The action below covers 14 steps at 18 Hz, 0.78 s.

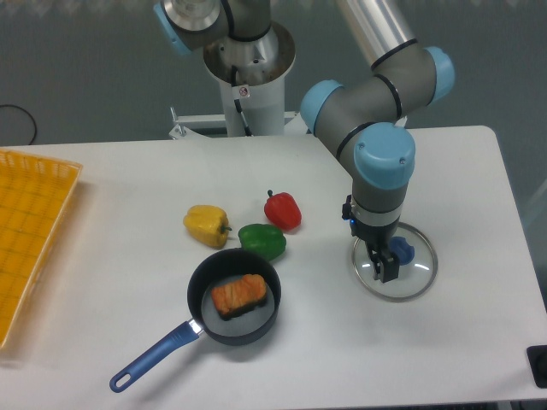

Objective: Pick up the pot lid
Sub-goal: 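Lower the gripper onto the blue knob of the glass lid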

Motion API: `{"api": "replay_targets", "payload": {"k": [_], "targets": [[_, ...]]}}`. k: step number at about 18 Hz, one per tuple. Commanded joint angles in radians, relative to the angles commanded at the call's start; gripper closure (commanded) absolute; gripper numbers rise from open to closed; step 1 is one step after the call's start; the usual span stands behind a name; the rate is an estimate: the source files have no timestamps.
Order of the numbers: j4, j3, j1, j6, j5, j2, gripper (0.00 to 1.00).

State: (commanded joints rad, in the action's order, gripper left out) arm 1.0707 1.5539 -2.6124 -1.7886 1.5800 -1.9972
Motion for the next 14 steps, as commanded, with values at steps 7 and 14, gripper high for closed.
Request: {"api": "replay_targets", "payload": {"k": [7, 14], "targets": [[0.0, 0.0, -0.005, -0.008, -0.005, 0.0, 0.0], [-0.018, 0.011, -0.061, -0.003, -0.04, -0.029, 0.0]]}}
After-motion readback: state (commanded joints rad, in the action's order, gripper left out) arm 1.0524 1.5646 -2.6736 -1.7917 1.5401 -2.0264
